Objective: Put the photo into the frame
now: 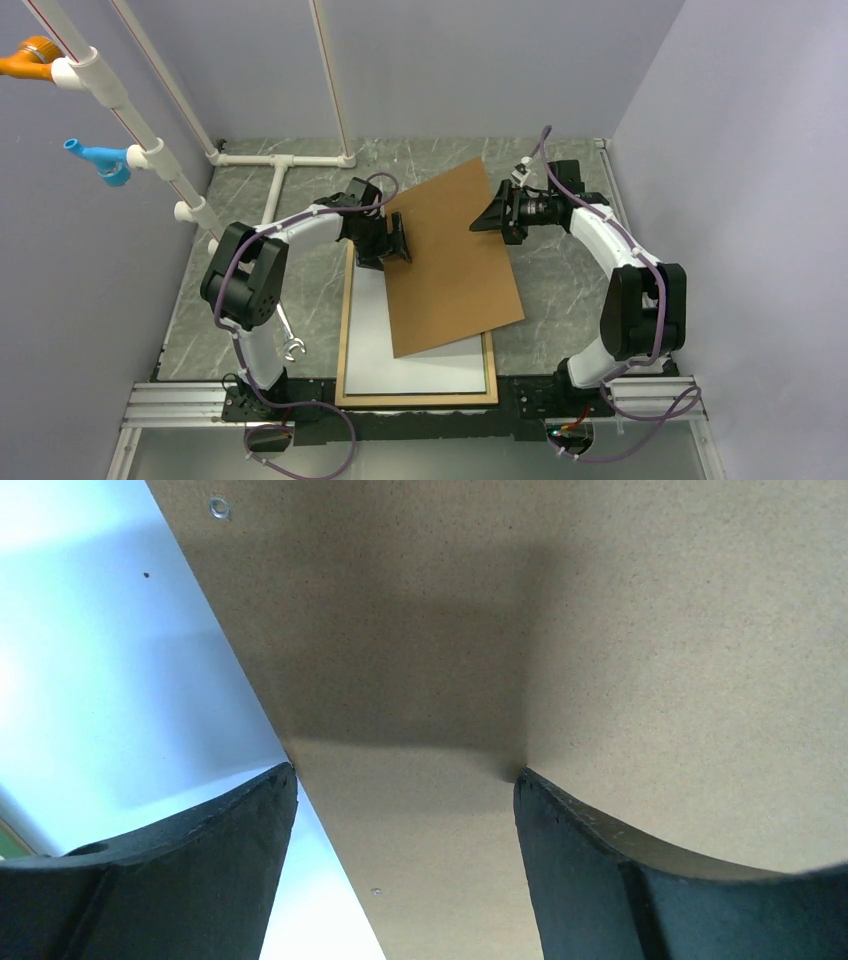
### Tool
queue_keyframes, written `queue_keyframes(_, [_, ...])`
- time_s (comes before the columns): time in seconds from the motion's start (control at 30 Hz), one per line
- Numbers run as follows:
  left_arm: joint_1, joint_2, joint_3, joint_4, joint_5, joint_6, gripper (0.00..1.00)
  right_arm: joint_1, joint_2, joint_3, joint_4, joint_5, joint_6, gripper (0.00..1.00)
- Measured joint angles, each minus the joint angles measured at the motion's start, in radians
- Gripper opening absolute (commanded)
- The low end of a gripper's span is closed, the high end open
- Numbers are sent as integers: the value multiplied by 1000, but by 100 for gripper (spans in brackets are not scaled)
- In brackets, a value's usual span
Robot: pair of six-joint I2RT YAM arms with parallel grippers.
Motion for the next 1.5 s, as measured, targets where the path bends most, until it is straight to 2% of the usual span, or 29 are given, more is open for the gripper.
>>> queue_keyframes(0.17, [2, -6, 0, -5, 7, 1, 82, 57, -1, 74, -117, 118, -31, 39])
queue_keyframes(0.3, [-1, -21, 0, -5, 12, 2, 83, 69, -1, 159, -244, 211, -55, 26])
queue_keyframes(0.43, [-5, -42, 0, -27, -3, 11, 84, 76, 0, 331, -383, 305, -79, 14])
queue_keyframes(0.57, [-8, -92, 0, -78, -40, 14, 85, 80, 0, 472, -473, 393, -84, 5])
queue_keyframes(0.73, [-8, -185, 2, -116, -72, 15, 86, 111, -4, 552, -563, 479, -76, 3])
queue_keyframes(0.8, [-8, -220, 2, -123, -75, 15, 86, 134, -8, 551, -579, 490, -70, 4])
queue_keyframes(0.87, [-8, -242, 2, -121, -74, 14, 85, 151, -14, 535, -575, 489, -61, 11])
queue_keyframes(0.9, [-8, -250, 2, -119, -74, 14, 85, 158, -23, 511, -565, 489, -58, 18])
queue_keyframes(0.97, [-8, -251, 2, -117, -74, 14, 85, 163, -40, 455, -550, 491, -51, 41])
queue_keyframes(1.0, [-8, -248, 2, -119, -74, 14, 85, 161, -48, 422, -539, 493, -49, 50])
queue_keyframes(1.1, [-8, -242, -6, -117, -74, 14, 85, 130, -53, 320, -488, 501, -47, 65])
queue_keyframes(1.23, [-8, -223, -21, -124, -75, 16, 85, 39, -27, 209, -391, 486, -57, 75])
queue_keyframes(1.37, [-8, -180, -30, -125, -74, 19, 85, -67, 95, 178, -275, 458, -82, 85])
queue_keyframes(1.5, [-8, -137, -48, -123, -69, 19, 84, -108, 234, 174, -173, 431, -122, 88])
